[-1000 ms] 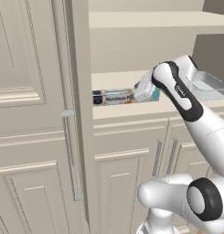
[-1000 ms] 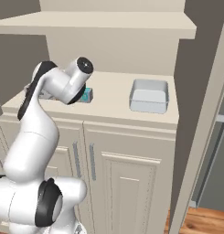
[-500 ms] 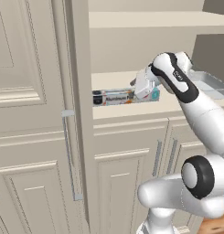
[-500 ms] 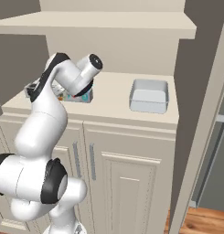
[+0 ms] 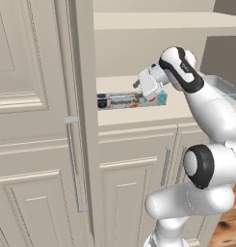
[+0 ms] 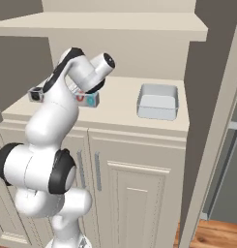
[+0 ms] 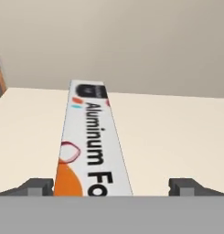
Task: Retrieve the tupperware and aluminum foil from the cabinet and place them on the dining counter near the plate with squash and lemon wedge to prepare for storing leftovers.
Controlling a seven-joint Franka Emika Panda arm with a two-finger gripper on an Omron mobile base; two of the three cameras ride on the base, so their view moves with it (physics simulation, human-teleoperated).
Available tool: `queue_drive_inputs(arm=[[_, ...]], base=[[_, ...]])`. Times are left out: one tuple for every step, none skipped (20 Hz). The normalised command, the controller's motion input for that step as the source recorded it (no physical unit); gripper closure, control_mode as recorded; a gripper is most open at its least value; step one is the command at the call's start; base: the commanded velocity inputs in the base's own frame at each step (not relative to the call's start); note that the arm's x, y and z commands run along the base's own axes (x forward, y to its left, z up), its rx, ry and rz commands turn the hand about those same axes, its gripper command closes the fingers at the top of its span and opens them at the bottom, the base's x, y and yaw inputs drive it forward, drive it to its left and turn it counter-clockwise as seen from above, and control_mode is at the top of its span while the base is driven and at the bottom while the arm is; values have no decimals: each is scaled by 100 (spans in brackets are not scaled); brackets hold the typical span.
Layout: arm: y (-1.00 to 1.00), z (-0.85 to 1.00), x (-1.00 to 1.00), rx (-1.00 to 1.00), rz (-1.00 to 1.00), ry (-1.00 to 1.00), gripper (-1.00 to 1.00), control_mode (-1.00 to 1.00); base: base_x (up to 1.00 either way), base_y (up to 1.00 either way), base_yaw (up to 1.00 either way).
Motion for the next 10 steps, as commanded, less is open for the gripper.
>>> queue_drive_inputs(arm=[[0,-3,27,0,16,0,-100,-100],[0,-4,20,0,17,0,-100,-100],[0,-7,11,0,18,0,-100,-100],[0,-16,1,0,19,0,-100,-100],[0,-23,0,0,19,0,-100,-100],[0,-29,0,0,19,0,-100,-100],[0,-36,0,0,19,0,-100,-100],[0,-44,1,0,18,1,-100,-100],[0,-49,0,0,17,2,-100,-100],[0,-49,0,0,15,2,-100,-100]], base=[[0,0,0],[0,0,0],[0,0,0],[0,0,0],[0,0,0],[0,0,0],[0,0,0],[0,0,0],[0,0,0],[0,0,0]])
